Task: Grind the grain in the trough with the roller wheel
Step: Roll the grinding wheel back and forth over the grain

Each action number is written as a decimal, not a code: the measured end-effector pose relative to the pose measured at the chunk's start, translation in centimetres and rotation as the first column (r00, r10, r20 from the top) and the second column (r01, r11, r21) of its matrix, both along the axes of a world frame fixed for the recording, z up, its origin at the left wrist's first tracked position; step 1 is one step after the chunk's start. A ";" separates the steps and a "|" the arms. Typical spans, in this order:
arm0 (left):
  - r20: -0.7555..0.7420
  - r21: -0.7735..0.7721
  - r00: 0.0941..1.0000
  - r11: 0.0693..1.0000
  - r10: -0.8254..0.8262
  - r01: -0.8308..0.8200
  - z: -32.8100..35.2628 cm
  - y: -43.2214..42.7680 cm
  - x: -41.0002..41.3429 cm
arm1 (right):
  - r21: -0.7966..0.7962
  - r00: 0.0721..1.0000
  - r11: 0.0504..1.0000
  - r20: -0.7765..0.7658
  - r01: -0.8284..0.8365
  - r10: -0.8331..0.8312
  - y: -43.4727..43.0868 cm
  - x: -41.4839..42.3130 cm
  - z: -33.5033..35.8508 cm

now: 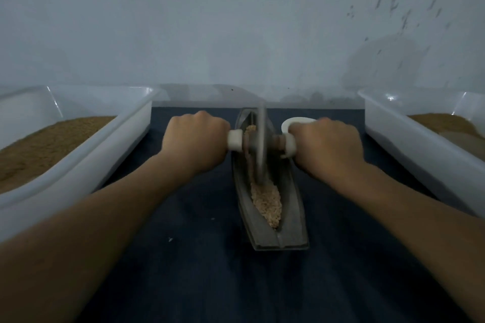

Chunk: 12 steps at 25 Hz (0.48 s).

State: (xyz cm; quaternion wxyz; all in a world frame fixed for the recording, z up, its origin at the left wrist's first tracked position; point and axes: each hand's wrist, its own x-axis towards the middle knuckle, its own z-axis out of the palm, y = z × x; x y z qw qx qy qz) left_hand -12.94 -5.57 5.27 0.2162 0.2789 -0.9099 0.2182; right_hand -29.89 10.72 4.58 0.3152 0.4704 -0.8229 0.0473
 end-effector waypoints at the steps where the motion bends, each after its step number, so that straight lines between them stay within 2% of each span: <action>1: 0.000 0.086 0.998 0.994 0.061 -0.061 0.1 -0.5 -1.0 | 0.026 1.000 1.000 0.022 0.007 -0.007 -1.8 -0.3 0.9; 3: -0.026 0.231 0.993 0.968 0.112 -0.103 0.0 -1.2 -1.8 | 0.131 0.999 0.991 0.038 0.009 -0.014 -4.0 -0.7 2.6; 4: -0.036 0.209 0.994 0.974 0.101 -0.091 -0.1 -1.2 -1.5 | 0.155 0.999 0.988 0.052 -0.004 -0.004 -3.7 -0.8 3.0; 6: -0.062 0.035 0.998 0.999 -0.013 0.015 -0.8 -0.5 0.3 | 0.123 0.997 0.990 0.047 -0.072 0.067 -0.9 -0.4 1.8; 8: -0.093 -0.144 0.986 0.982 -0.138 0.124 -1.0 0.8 2.3 | 0.041 0.989 0.990 -0.048 -0.134 0.136 2.4 0.8 0.2; 10: -0.125 -0.147 0.983 0.983 -0.132 0.114 -1.1 1.0 2.4 | -0.014 0.985 0.990 -0.103 -0.137 0.135 2.9 0.6 -0.3; 12: -0.076 -0.058 0.997 0.998 -0.004 0.000 -1.5 0.7 1.1 | 0.009 0.995 0.998 -0.083 -0.056 0.057 0.6 0.3 0.3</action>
